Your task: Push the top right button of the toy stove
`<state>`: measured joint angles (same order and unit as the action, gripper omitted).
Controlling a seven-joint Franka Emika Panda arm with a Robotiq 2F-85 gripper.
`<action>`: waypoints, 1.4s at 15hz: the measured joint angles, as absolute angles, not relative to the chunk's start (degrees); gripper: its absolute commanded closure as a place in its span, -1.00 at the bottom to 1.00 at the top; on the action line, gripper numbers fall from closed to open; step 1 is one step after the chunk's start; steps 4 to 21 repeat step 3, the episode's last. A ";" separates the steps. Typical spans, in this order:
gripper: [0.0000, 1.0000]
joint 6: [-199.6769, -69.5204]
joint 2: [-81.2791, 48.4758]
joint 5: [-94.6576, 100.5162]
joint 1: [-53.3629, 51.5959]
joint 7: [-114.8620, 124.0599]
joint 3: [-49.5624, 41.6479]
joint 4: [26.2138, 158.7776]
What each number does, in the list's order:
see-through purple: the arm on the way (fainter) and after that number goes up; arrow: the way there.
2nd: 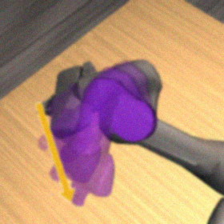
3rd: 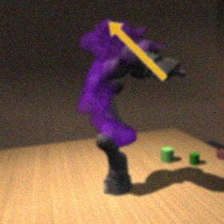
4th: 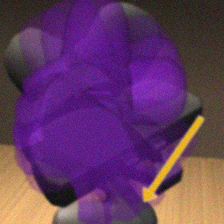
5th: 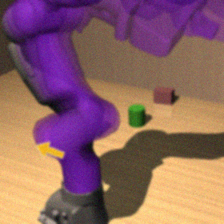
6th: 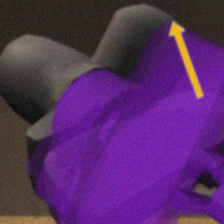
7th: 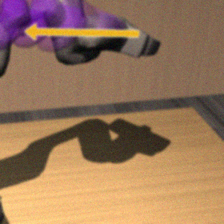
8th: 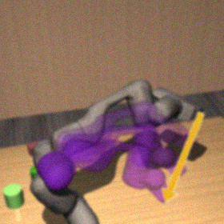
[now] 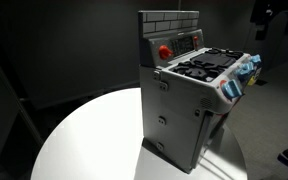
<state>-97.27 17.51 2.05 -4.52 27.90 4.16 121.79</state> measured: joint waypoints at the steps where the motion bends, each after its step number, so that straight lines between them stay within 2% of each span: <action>1: -1.00 -96.94 17.89 2.05 -4.51 27.12 4.22 122.13; 21: -1.00 -96.93 17.88 2.05 -4.33 26.99 4.47 122.24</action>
